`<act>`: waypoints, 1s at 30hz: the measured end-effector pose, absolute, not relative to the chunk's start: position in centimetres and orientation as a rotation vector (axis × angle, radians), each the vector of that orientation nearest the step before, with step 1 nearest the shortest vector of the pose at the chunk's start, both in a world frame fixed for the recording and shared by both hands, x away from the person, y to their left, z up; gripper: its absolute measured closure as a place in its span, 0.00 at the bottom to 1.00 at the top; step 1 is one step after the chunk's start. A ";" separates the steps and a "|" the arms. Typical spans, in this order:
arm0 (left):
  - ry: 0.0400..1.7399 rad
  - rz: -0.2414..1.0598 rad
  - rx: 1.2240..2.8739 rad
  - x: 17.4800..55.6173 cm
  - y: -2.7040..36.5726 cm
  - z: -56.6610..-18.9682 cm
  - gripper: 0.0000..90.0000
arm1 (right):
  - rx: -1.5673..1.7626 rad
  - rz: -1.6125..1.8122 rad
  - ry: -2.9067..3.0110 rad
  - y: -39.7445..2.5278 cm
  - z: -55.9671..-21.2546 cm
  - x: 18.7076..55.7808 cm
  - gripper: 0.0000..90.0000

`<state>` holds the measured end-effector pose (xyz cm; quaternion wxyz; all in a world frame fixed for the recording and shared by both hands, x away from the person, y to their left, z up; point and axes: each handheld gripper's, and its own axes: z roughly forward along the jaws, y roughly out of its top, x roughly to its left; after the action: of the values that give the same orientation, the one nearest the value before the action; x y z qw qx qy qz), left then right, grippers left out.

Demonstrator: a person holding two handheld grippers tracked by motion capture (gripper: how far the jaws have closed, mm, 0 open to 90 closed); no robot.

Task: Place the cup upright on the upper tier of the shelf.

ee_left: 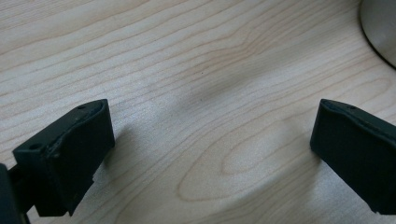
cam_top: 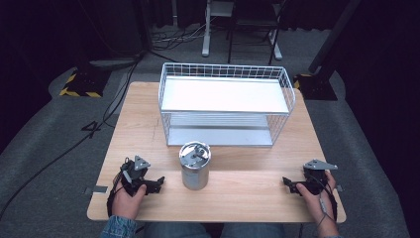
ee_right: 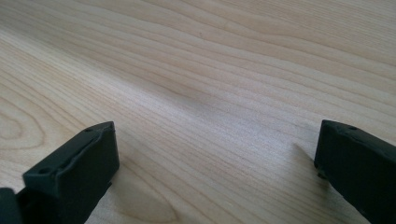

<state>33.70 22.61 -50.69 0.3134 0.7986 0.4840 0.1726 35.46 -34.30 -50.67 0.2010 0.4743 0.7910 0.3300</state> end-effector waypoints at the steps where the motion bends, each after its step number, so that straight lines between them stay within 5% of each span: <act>1: 1.277 0.456 2.106 33.7 22.6 -50.7 0.00 | 1.325 0.922 2.210 -34.3 -50.7 35.5 0.00; 30: 1.334 0.406 1.938 33.0 23.8 -49.0 0.00 | 1.325 0.923 2.211 -34.3 -50.7 35.5 0.00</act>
<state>33.00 23.83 -49.00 0.3683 0.7546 0.5195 0.1581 35.46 -34.31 -50.66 0.2005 0.4741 0.7911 0.3304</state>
